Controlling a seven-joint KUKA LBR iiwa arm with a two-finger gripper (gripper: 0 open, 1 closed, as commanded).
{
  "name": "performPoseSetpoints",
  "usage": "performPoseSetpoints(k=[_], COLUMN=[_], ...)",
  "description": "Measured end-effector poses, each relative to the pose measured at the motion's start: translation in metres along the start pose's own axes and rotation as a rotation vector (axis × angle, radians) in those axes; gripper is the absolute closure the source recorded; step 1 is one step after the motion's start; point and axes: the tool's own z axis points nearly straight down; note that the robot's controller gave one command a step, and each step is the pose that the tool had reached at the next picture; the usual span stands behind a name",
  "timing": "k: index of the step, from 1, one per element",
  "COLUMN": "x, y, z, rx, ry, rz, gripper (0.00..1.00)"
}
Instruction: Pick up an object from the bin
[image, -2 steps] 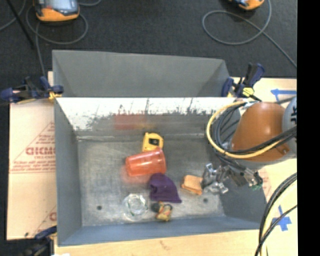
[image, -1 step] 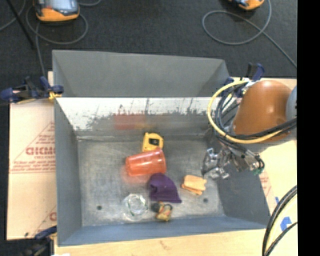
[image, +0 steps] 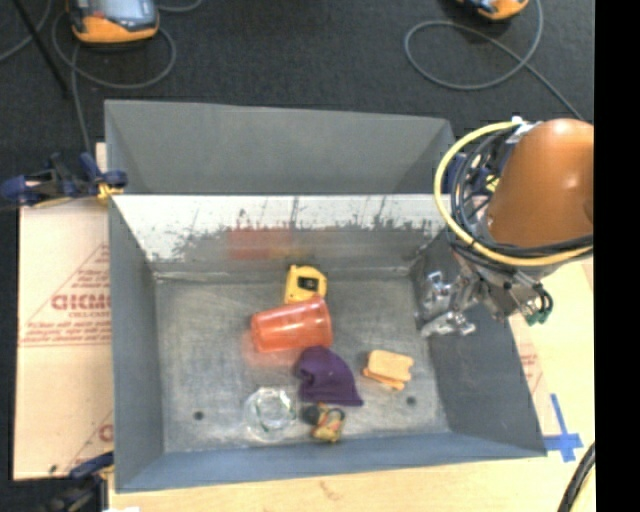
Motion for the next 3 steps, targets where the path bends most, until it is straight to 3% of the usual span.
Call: performPoseSetpoints(k=[1,2,3], x=[-0.020,-0.021,-0.028], y=[0.006,0.004,0.002], z=[0.088,0.084,0.155], rx=[-0.003,0.001,0.002], ry=[0.001,-0.005,0.006], rz=[0.128,0.127,0.068], gripper=[0.00,0.00,1.00])
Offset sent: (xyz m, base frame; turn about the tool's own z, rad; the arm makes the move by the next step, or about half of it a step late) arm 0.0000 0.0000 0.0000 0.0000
